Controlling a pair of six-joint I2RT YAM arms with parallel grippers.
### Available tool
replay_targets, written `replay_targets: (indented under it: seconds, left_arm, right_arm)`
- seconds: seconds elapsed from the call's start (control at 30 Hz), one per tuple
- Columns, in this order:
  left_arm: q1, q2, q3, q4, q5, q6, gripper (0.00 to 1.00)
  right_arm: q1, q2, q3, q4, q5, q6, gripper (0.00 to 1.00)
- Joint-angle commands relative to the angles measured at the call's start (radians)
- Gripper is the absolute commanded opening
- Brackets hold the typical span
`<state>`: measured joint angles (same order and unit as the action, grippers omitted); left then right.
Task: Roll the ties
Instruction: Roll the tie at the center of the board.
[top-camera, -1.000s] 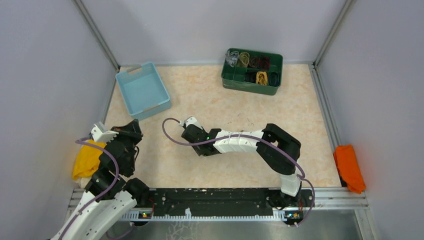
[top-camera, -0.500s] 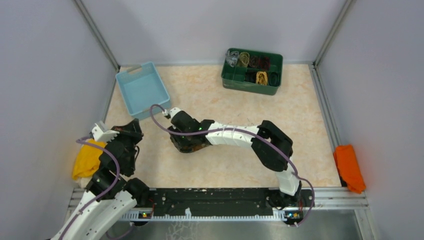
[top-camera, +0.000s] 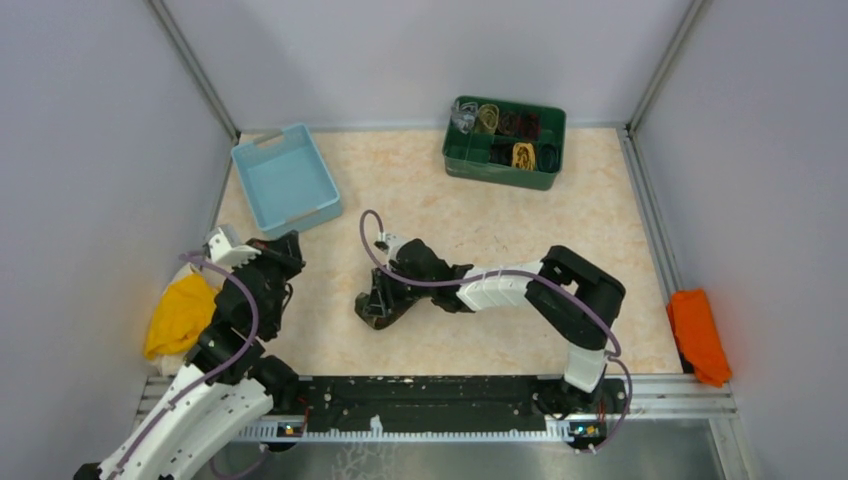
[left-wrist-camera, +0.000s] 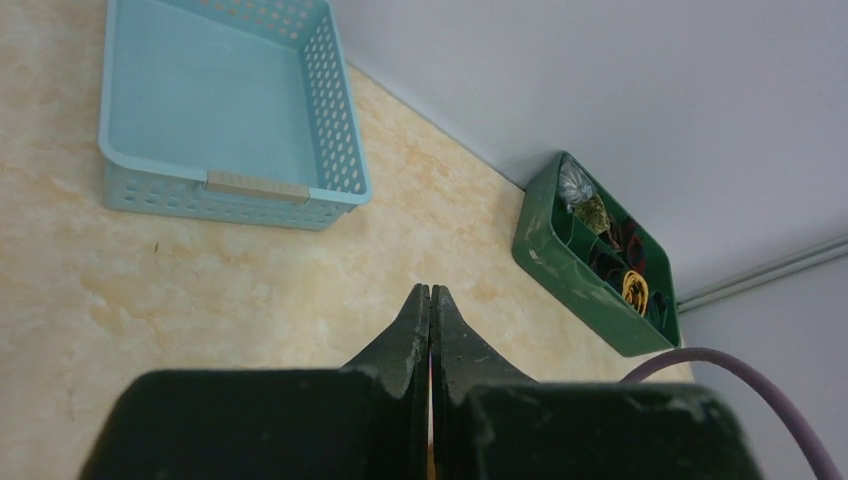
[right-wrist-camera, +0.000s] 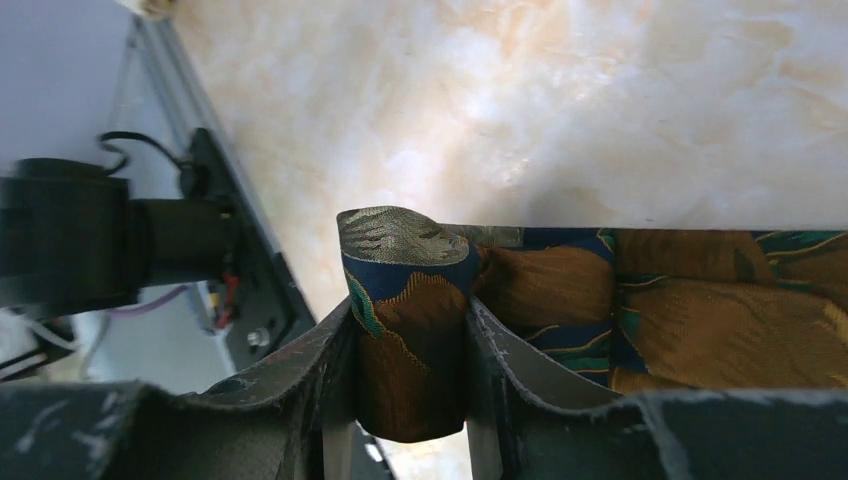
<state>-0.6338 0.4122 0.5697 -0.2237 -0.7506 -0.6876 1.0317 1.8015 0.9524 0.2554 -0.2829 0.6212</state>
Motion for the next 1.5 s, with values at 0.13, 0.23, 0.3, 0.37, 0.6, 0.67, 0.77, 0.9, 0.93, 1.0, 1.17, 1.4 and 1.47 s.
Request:
replay_targets:
  seconds: [0.13,0.23,0.3,0.37,0.6,0.67,0.77,0.9,0.93,1.0,1.17,1.4,1.47]
  left_arm:
    - [0.000,0.092,0.032,0.096,0.090,0.063,0.00]
    - [-0.001,0.132,0.040,0.102,0.104,0.069,0.00]
    - [0.000,0.154,0.045,0.106,0.109,0.073,0.00]
    - [0.000,0.174,0.047,0.122,0.116,0.081,0.00]
    - [0.000,0.266,0.078,0.150,0.143,0.094,0.00]
    - [0.000,0.284,0.083,0.160,0.146,0.098,0.00]
    - [0.000,0.306,0.086,0.171,0.146,0.102,0.00]
    - [0.000,0.320,0.080,0.180,0.148,0.099,0.00]
    - [0.000,0.322,0.076,0.185,0.149,0.099,0.00]
    - [0.000,0.327,0.071,0.190,0.152,0.097,0.00]
    - [0.000,0.342,0.067,0.204,0.164,0.108,0.00]
    - [-0.001,0.357,0.048,0.248,0.170,0.135,0.00]
    - [-0.001,0.369,0.044,0.252,0.169,0.134,0.00]
  right_arm:
    - [-0.092,-0.026,-0.122,0.455,-0.292,0.280,0.37]
    - [-0.135,0.018,-0.188,0.620,-0.353,0.379,0.36]
    - [-0.155,0.041,-0.232,0.722,-0.378,0.435,0.37]
    - [-0.176,0.066,-0.271,0.828,-0.401,0.494,0.37]
    - [-0.251,0.229,-0.366,1.255,-0.460,0.753,0.37]
    - [-0.267,0.279,-0.377,1.342,-0.468,0.811,0.37]
    - [-0.287,0.327,-0.388,1.390,-0.474,0.848,0.36]
    - [-0.304,0.317,-0.405,1.302,-0.468,0.792,0.36]
    - [-0.309,0.308,-0.408,1.260,-0.464,0.770,0.36]
    - [-0.317,0.284,-0.406,1.167,-0.455,0.719,0.42]
    - [-0.321,0.186,-0.375,0.870,-0.401,0.545,0.50]
    - [-0.322,0.059,-0.286,0.456,-0.293,0.307,0.54]
    - [-0.322,0.033,-0.258,0.339,-0.265,0.243,0.57]
